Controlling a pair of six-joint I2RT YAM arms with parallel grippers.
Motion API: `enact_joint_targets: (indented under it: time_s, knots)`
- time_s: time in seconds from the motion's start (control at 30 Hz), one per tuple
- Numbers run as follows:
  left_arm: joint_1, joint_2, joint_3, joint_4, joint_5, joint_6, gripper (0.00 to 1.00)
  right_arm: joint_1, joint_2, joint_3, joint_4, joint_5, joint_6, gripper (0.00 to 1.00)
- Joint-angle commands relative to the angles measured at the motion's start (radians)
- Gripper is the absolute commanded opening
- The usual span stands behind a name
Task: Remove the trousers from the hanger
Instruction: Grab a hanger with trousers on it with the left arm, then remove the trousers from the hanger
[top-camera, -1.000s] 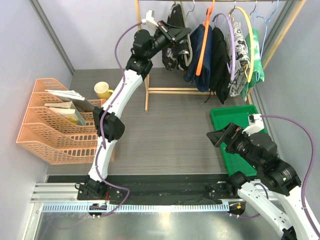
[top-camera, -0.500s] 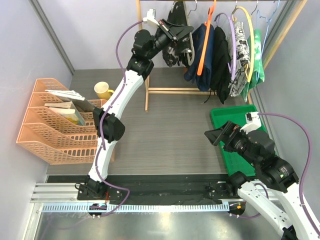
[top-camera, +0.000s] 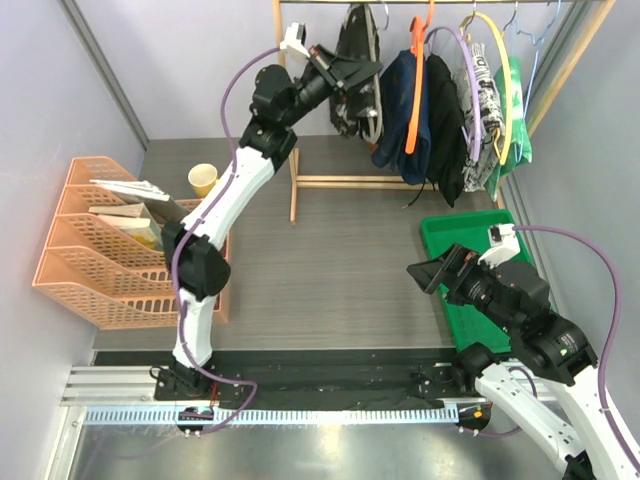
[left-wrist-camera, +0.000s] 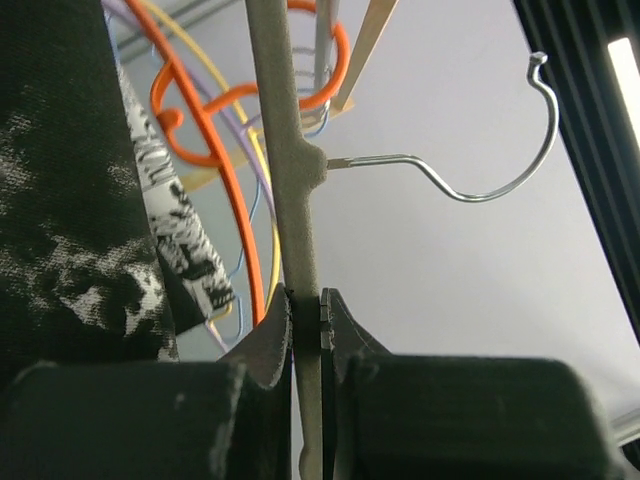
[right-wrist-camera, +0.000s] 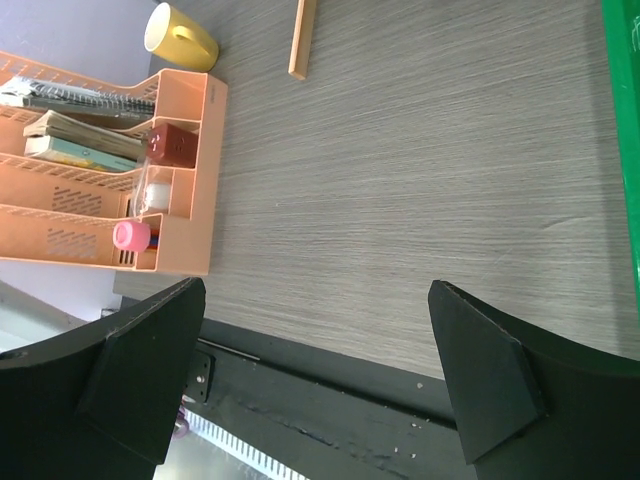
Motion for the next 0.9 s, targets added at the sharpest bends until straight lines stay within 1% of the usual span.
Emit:
enact_joint_targets:
  time_s: [0.0, 0.1, 0.23, 0.37, 0.53, 0.67, 0.73, 0.77, 0.8, 0.83, 0.87]
  knots:
    - [-0.005, -0.250, -0.128, 0.180, 0.088, 0.021, 0.00, -0.002, -0.002, 0.009, 0.030, -0.024, -0.068, 1.00]
    - [-0.002, -0.323, -0.219, 0.126, 0.111, 0.013, 0.00, -0.002, 0.006, 0.022, 0.022, -0.013, -0.108, 0.99]
    - [-0.002, -0.408, -0.323, 0.107, 0.147, -0.002, 0.00, -0.002, 0.043, 0.047, 0.019, 0.005, -0.177, 1.00]
    - [-0.001, -0.501, -0.449, 0.069, 0.144, -0.007, 0.00, -0.002, 0.081, 0.090, 0.016, 0.036, -0.232, 1.00]
    - [0.004, -0.616, -0.544, 0.051, 0.160, -0.007, 0.00, -0.001, 0.126, 0.122, 0.013, 0.056, -0.299, 1.00]
    - [0.010, -0.705, -0.656, 0.031, 0.174, -0.021, 0.00, -0.001, 0.158, 0.141, 0.013, 0.058, -0.347, 1.00]
    - [0.015, -0.785, -0.731, 0.009, 0.153, -0.024, 0.00, -0.002, 0.178, 0.148, 0.015, 0.088, -0.362, 1.00]
    - [0.019, -0.823, -0.756, -0.041, 0.133, -0.018, 0.00, -0.002, 0.187, 0.151, 0.021, 0.099, -0.369, 0.99]
    - [0.027, -0.858, -0.782, -0.067, 0.086, -0.010, 0.00, -0.001, 0.207, 0.153, 0.031, 0.101, -0.384, 0.98]
    - [0.028, -0.895, -0.820, -0.110, 0.046, 0.039, 0.00, -0.002, 0.222, 0.157, 0.039, 0.104, -0.392, 0.98]
    - [0.028, -0.979, -0.829, -0.156, 0.007, 0.074, 0.00, -0.002, 0.237, 0.162, 0.042, 0.098, -0.401, 0.97]
